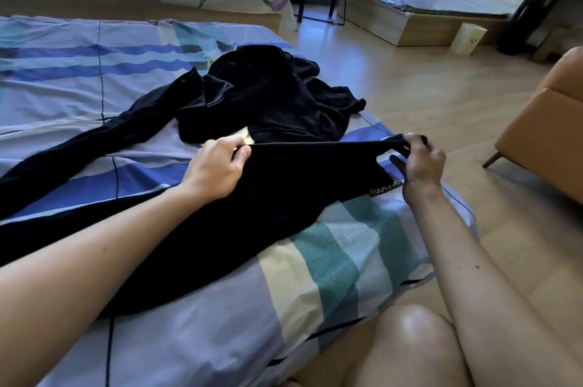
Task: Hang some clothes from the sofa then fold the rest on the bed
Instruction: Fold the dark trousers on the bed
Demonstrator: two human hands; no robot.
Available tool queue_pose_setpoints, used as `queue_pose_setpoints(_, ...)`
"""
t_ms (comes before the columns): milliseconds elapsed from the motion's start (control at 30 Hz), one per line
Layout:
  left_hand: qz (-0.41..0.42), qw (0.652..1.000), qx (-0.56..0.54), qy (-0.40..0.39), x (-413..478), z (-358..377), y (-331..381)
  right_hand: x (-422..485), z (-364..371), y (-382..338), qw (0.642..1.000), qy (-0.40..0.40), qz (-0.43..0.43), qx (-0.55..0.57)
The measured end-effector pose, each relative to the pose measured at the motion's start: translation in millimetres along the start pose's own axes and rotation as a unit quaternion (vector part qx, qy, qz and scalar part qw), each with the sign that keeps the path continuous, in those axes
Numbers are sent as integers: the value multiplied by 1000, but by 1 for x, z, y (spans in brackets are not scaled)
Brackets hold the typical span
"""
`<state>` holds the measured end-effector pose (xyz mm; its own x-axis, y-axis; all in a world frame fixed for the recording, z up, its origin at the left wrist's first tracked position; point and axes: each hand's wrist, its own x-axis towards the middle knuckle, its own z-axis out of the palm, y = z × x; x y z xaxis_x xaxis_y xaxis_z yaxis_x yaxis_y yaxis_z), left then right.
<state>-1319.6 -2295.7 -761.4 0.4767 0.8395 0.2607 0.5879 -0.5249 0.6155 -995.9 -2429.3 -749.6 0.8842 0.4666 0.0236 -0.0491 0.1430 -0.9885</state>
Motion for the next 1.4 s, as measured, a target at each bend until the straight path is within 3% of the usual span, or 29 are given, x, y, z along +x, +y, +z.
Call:
queue_pose_setpoints(133,-15,1000,19,-9,11,5,3,10,1,-3,999,3,-49,12)
queue_pose_setpoints(267,-43,992,116,-9,15,12,-2,16,0,36,975,-96,37,-196)
queue_pose_setpoints(333,12,980,195,36,9,16,0,18,0,49,932,-115,44,-341)
queue_pose_setpoints(400,111,976,178,55,-5,19,12,20,4,46,906,-103,35,-409)
queue_pose_setpoints(500,185,974,100,-86,-42,24,30,22,10,41,898,-88,25,-430)
queue_pose_setpoints(600,206,947,175,-173,-69,34,34,24,10,50,912,-78,20,-402)
queue_pose_setpoints(700,199,946,182,-182,-74,40,31,20,6,43,933,-45,6,-357)
queue_pose_setpoints(833,255,949,124,-140,-72,29,36,25,-10,8,950,56,-57,-301)
queue_pose_setpoints(900,264,943,90,-183,-74,21,38,29,-23,3,938,58,-38,-339)
queue_pose_setpoints(1033,222,918,43,-327,-83,23,32,41,-44,35,863,-52,101,-492)
queue_pose_setpoints(1133,202,950,5,-239,-83,26,24,51,-39,49,871,-84,86,-477)
queue_pose_setpoints(1267,177,972,100,-119,-84,26,11,33,-21,32,902,-116,55,-413)
queue_pose_setpoints(1400,169,965,147,-138,-92,29,2,30,-8,24,920,-92,-55,-377)
